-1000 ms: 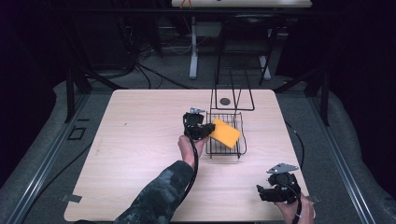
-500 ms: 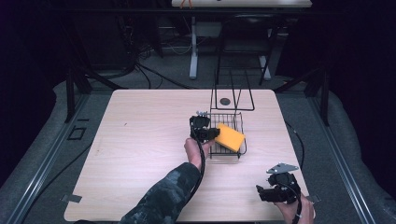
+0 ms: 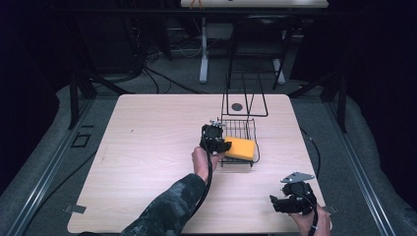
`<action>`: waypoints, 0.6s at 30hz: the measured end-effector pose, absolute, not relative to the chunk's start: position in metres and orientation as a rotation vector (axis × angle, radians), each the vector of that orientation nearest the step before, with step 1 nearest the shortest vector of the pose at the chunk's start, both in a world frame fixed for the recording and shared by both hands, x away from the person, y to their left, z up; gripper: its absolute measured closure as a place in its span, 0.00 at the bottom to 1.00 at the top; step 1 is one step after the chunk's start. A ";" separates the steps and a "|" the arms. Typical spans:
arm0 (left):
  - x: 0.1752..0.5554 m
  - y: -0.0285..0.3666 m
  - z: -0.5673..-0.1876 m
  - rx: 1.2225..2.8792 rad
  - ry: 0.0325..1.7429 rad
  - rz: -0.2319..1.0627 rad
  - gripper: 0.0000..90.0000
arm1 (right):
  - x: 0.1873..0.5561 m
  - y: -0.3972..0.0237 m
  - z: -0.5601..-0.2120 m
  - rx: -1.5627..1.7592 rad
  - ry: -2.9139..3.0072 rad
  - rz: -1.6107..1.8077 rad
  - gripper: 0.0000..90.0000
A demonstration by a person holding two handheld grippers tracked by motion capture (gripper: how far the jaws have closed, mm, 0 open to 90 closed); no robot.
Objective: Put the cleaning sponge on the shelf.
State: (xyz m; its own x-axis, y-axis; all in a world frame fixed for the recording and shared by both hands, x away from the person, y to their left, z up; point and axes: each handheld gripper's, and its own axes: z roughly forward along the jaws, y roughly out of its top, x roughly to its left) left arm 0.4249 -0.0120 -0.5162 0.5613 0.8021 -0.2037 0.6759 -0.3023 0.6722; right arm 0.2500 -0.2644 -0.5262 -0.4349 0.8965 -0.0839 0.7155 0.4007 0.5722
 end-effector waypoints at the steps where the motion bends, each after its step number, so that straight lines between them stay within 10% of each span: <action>1: 0.423 -0.012 -0.515 2.065 1.179 0.221 0.73 | 0.250 -0.264 -0.526 1.386 2.285 0.656 0.24; 18: 0.414 -0.005 -0.513 2.114 1.122 0.199 0.73 | 0.250 -0.265 -0.526 1.406 2.274 0.679 0.24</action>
